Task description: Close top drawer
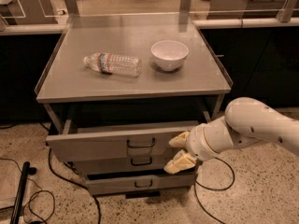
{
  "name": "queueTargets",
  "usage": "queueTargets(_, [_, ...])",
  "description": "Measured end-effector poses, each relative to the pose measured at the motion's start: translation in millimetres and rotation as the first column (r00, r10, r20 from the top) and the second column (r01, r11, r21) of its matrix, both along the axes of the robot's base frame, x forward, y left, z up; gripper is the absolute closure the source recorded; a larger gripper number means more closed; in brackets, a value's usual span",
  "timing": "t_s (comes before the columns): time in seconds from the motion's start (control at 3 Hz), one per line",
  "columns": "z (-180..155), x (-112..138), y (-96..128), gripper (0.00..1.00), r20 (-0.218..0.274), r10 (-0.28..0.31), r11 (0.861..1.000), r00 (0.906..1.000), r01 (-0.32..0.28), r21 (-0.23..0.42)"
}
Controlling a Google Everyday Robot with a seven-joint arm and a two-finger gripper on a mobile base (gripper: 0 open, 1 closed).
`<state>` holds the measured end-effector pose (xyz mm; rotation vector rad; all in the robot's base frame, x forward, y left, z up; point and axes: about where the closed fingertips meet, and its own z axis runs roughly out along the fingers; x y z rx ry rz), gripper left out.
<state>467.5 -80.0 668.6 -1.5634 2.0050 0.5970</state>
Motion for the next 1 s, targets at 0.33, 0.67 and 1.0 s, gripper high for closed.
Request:
queueTargets(0.33, [6, 16, 4, 0.13, 0.008, 0.001, 1.0, 1.0, -0.001, 0.008])
queueTargets(0.67, [3, 55, 20, 0.0, 0.03, 0.007, 1.0, 0.9995, -0.008, 0.021])
queueTargets(1.0, [3, 55, 20, 0.0, 0.03, 0.007, 1.0, 0.9995, -0.008, 0.021])
